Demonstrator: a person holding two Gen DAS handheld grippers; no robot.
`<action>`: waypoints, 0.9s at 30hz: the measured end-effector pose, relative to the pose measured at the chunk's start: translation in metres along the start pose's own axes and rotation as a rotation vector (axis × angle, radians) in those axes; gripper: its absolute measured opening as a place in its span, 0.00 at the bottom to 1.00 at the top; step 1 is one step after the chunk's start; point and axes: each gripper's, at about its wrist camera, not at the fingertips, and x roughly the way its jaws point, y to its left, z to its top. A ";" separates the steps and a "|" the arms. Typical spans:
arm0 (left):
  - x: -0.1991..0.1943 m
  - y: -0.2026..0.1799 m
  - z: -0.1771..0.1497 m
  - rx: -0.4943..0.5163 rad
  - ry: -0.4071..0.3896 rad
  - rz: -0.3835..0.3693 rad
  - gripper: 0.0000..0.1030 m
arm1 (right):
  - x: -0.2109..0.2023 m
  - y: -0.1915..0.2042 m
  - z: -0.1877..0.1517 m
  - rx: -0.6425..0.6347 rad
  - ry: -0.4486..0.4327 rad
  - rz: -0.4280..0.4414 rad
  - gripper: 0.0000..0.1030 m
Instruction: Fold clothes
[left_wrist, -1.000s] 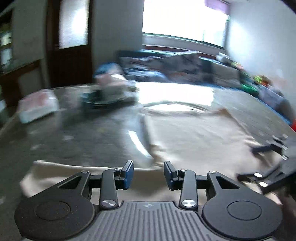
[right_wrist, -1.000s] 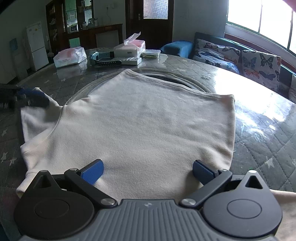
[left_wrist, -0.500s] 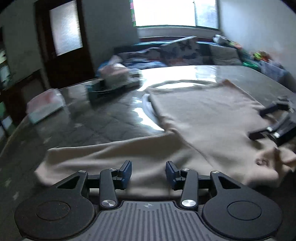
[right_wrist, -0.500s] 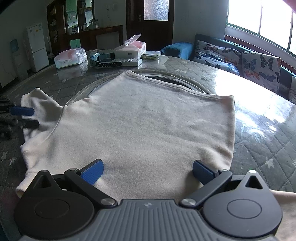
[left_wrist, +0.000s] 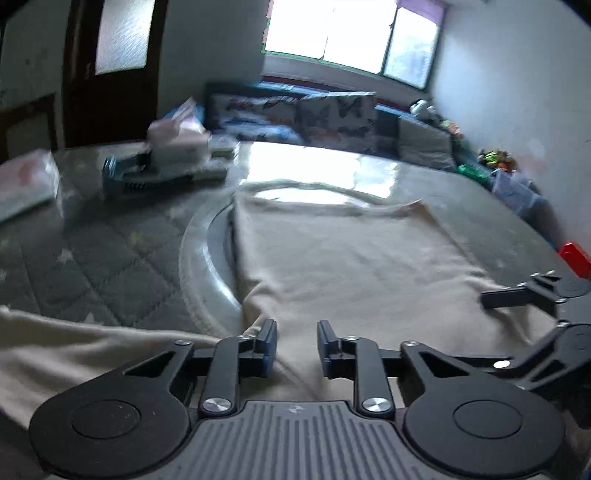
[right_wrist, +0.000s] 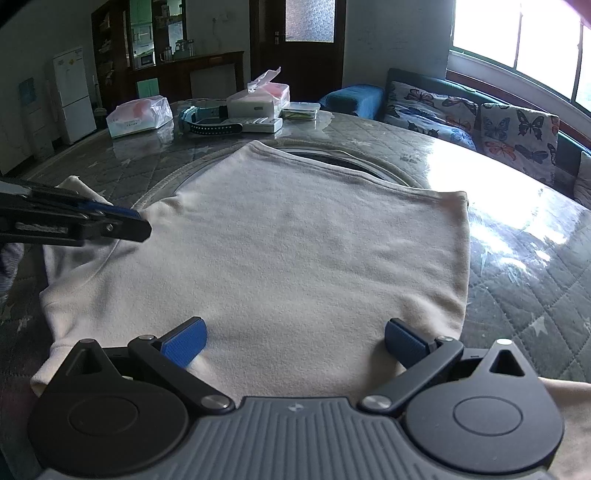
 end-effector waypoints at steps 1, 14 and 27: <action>-0.001 0.002 -0.001 -0.005 -0.003 0.006 0.19 | 0.000 0.000 0.000 0.000 0.000 0.000 1.00; -0.070 0.060 -0.027 -0.184 -0.132 0.335 0.42 | 0.002 -0.001 0.003 0.004 0.023 0.002 1.00; -0.077 0.130 -0.042 -0.374 -0.118 0.563 0.52 | 0.003 0.000 0.004 0.004 0.028 0.000 1.00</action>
